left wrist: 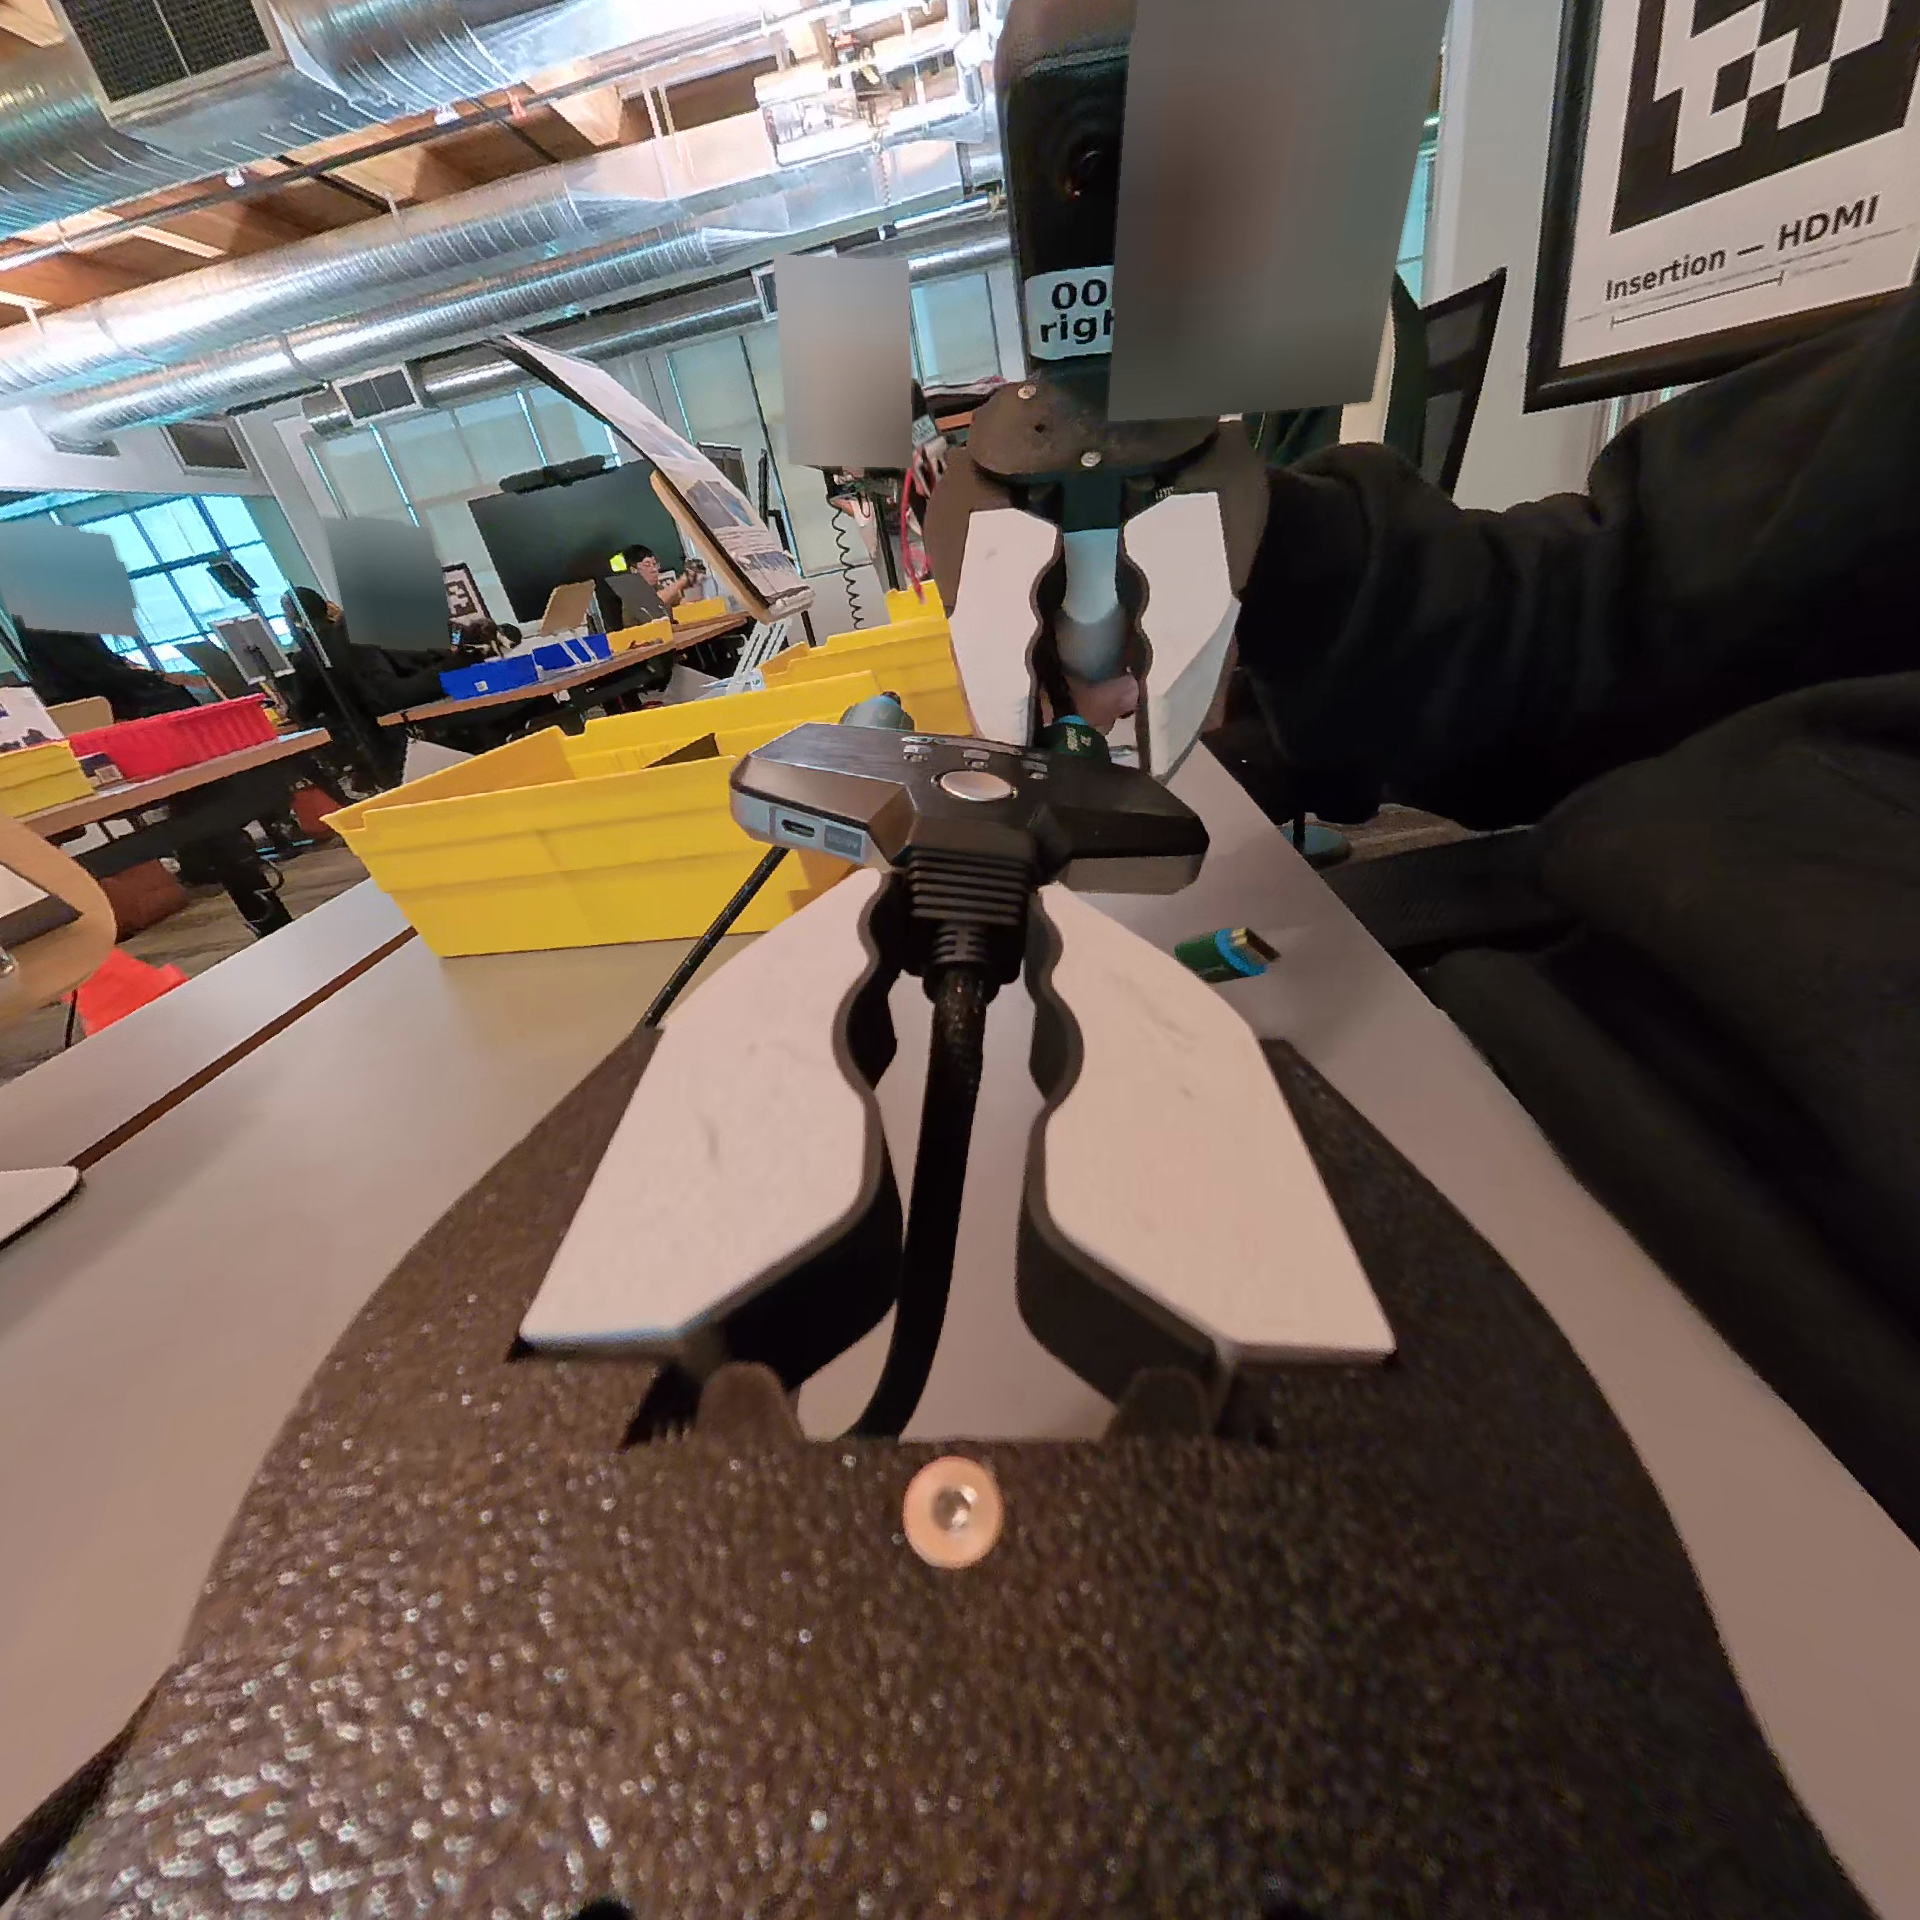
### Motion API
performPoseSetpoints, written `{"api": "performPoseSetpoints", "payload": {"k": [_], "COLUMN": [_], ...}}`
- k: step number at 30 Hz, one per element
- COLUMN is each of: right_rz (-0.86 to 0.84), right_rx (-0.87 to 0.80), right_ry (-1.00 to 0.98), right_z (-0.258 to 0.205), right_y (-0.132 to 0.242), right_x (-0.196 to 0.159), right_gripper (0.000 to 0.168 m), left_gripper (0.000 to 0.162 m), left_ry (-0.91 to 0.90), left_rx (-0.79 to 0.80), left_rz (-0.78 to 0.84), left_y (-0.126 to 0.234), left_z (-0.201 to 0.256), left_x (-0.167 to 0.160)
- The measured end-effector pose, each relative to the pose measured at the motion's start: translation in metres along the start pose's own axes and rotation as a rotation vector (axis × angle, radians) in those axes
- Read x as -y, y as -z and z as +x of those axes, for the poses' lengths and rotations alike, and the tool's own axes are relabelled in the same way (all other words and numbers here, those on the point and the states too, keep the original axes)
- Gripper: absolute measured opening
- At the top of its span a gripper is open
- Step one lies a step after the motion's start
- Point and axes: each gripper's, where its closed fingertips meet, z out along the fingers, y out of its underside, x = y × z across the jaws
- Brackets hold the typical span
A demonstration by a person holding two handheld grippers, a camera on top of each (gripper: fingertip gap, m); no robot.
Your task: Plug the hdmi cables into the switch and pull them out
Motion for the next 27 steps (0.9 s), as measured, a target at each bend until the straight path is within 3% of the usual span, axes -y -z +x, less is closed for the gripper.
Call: {"api": "performPoseSetpoints", "payload": {"k": [11,21,27], "right_rz": [-0.039,-0.248,-0.253], "right_rx": [-0.026,-0.044,-0.132], "right_ry": [-0.005,0.002,0.192], "right_z": [-0.003,-0.003,0.0], "right_y": [-0.002,0.007,-0.002], "right_x": [-0.001,-0.008,-0.013], "right_gripper": [0.021,0.023,0.021], "left_gripper": [0.022,0.022,0.022], "left_ry": [-0.006,-0.014,0.014], "left_rx": [-0.011,-0.019,-0.024], "left_rz": [0.004,-0.046,-0.039], "left_y": [0.003,-0.002,-0.001], "left_z": [0.002,0.006,0.004], "left_x": [0.002,-0.004,-0.005]}}
